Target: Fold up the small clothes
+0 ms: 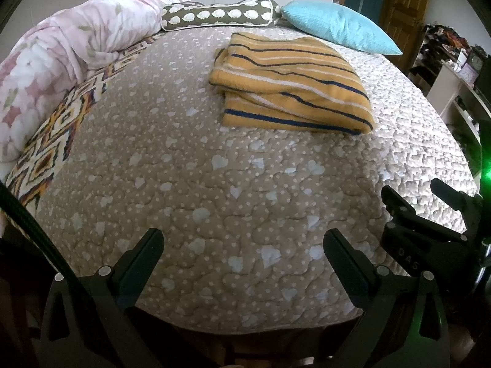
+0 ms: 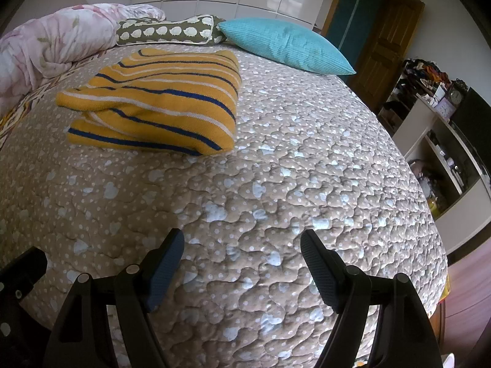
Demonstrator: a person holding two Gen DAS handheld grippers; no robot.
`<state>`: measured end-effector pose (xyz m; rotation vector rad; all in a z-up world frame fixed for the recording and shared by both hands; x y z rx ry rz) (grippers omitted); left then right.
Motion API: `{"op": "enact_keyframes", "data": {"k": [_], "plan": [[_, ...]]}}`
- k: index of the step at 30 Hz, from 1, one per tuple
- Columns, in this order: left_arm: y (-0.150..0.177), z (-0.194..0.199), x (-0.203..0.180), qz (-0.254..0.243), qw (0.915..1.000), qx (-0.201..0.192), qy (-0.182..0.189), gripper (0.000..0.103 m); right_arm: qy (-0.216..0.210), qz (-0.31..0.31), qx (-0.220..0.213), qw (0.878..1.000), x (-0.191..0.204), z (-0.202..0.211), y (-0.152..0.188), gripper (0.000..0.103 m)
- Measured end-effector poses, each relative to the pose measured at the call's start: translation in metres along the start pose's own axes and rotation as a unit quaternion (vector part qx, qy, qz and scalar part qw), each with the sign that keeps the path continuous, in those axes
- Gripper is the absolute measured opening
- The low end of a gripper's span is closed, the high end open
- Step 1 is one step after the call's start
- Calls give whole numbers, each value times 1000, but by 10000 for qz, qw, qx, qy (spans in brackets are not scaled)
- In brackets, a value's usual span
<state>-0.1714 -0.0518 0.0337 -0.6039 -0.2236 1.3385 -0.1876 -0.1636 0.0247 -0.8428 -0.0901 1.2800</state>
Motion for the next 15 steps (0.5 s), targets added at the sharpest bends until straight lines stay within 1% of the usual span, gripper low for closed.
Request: {"op": "enact_keyframes", "data": {"k": [8, 15], "plan": [[-1, 1, 4, 54, 10000, -44, -43, 103, -30, -53, 34, 10000, 0, -2, 1, 82], [-8, -3, 11, 30, 9997, -129, -188, 103, -182, -186, -147, 9996, -6, -2, -3, 82]]}}
Point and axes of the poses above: each gripper's, at about its wrist camera, not at the fingertips, and z roughly against the way its jaws point, x to its left, y to its underside, the point moved 1 cm from there along -z, roughly the way its jaws point, and after that the axes turned 10 degrees about y, right-handed, at the moved point
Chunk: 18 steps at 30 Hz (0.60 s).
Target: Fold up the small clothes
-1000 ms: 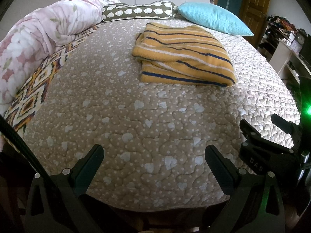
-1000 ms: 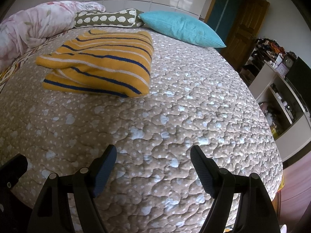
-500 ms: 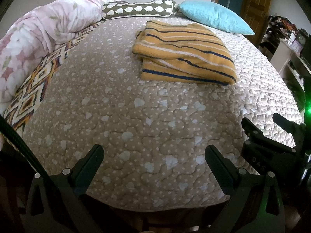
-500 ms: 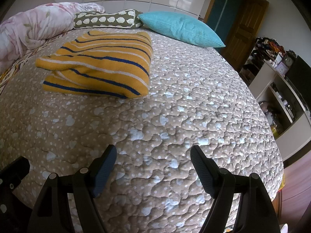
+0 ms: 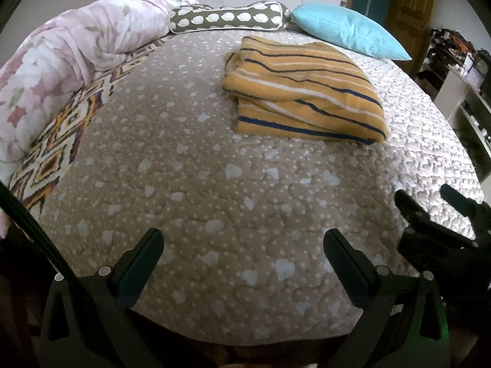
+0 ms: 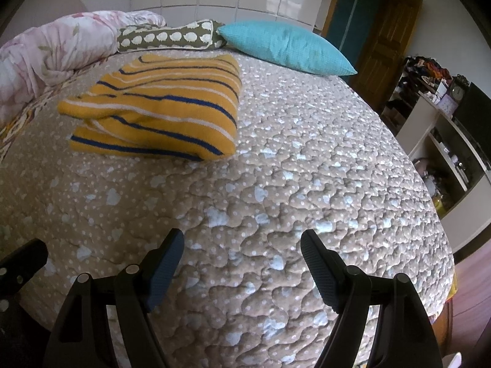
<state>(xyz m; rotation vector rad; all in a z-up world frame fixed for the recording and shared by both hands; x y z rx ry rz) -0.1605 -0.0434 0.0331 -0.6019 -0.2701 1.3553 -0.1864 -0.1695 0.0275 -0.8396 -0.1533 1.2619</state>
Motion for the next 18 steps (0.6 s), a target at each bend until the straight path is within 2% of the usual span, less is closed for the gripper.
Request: {"op": "enact_keyframes", "data": {"k": [6, 10, 18], "plan": [[-6, -7, 4, -117, 9999, -100, -61, 103, -121, -117, -118, 9998, -6, -7, -9, 84], [-11, -9, 1, -217, 9996, -198, 23, 103, -223, -138, -154, 9995, -5, -14, -14, 84], [-21, -20, -5, -433, 9990, -131, -49, 103, -286, -128, -160, 9994, -5, -20, -22, 84]]}}
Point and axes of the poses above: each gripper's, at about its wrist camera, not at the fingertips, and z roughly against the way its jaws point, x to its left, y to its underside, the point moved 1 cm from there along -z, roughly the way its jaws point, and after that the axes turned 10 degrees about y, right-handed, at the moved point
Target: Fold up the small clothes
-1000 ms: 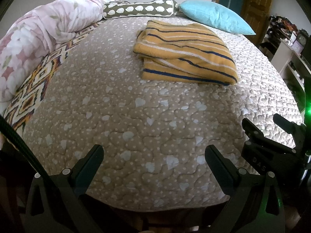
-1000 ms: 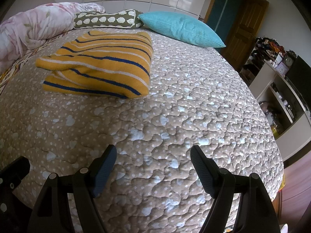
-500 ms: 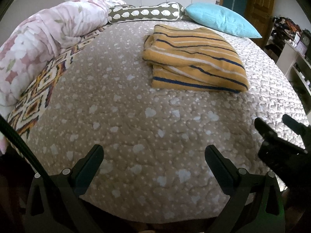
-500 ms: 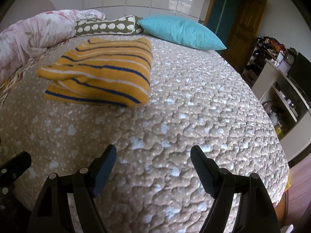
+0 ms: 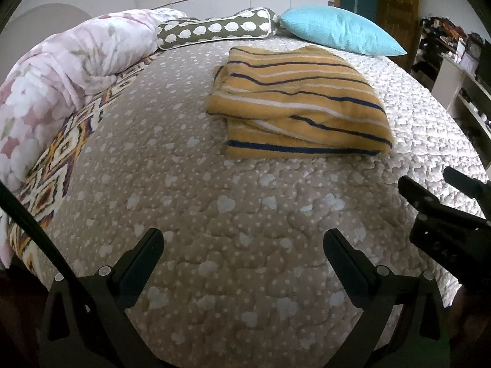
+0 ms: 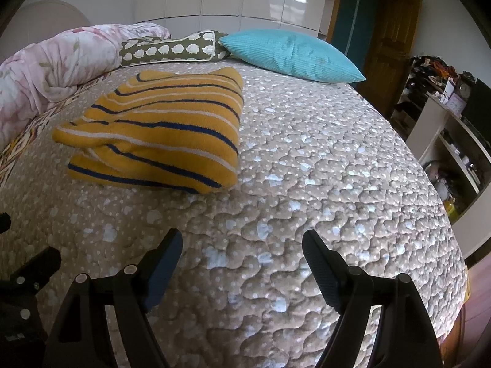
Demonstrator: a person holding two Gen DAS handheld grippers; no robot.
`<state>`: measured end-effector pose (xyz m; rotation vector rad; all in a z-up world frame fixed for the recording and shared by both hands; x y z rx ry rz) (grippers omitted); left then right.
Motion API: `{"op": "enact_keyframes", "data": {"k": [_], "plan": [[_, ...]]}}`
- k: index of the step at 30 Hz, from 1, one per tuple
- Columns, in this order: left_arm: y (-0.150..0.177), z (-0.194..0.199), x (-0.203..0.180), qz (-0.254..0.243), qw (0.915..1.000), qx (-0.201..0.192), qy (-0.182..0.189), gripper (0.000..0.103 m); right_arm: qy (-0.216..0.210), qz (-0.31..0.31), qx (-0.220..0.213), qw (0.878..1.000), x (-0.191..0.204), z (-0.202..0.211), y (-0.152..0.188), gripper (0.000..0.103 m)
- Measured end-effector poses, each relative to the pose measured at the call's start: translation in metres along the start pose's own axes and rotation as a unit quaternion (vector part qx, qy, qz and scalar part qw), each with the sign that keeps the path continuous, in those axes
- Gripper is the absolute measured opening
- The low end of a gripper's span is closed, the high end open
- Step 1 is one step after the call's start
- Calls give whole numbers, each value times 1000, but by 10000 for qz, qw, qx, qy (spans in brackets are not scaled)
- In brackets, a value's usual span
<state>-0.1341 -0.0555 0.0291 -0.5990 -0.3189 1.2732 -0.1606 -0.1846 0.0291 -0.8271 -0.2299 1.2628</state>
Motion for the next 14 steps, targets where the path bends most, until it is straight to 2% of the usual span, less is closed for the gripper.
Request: {"op": "enact_keyframes", "data": {"k": [14], "plan": [[-17, -26, 12, 260, 9992, 189, 219, 103, -130, 137, 70, 9998, 9, -6, -10, 85]]}}
Point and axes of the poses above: each gripper's, at about its wrist camera, not at the fingertips, and z roughly against the way its jaws point, x to its left, y to its underside, the point moved 1 cm from there along -z, roughly the way its jaws point, and after that the axes turned 10 degrees about y, right-handed, at the moved point
